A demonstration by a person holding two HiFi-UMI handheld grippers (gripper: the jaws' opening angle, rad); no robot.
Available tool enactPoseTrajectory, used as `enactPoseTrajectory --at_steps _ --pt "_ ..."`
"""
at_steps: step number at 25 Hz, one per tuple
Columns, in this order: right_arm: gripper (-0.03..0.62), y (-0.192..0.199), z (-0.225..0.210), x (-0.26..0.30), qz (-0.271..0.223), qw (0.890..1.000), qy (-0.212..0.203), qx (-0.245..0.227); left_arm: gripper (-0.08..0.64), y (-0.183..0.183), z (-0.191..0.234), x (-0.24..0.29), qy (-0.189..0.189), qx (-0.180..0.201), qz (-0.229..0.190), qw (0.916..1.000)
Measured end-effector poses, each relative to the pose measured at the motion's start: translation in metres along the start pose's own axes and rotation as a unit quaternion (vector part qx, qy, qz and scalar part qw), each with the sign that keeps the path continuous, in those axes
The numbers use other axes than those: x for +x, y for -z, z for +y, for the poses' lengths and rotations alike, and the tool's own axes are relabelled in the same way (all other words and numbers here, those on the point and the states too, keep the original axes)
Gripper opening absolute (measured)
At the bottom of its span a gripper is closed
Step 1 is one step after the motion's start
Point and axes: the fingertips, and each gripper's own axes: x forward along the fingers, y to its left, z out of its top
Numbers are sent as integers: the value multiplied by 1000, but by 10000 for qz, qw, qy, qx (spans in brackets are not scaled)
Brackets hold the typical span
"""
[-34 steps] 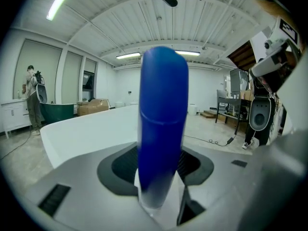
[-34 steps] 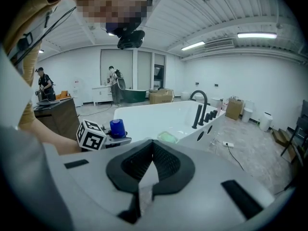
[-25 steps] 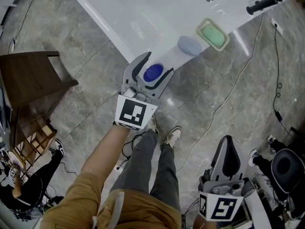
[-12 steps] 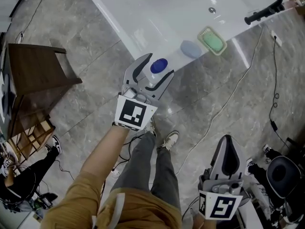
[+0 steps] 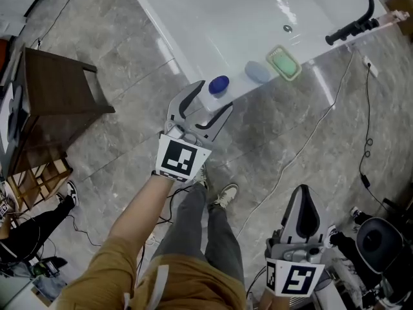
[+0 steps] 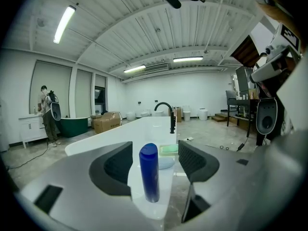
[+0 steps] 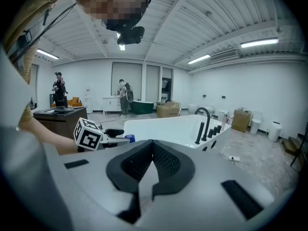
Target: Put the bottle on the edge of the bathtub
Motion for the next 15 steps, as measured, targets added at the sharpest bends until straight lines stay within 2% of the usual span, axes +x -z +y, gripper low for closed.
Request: enactPoseTrajectory --at_steps 6,11,15 --pt "5 -9 0 -23 -24 10000 -24 -92 282 -15 -9 -15 -138 -23 86 9999" --pt "5 -29 -1 -44 -148 9997 -31 -171 174 -39 -14 -28 -261 6 125 9996" --pt "5 -47 -4 -58 -250 9994 -66 -230 121 -62 -15 -40 -369 24 155 9992"
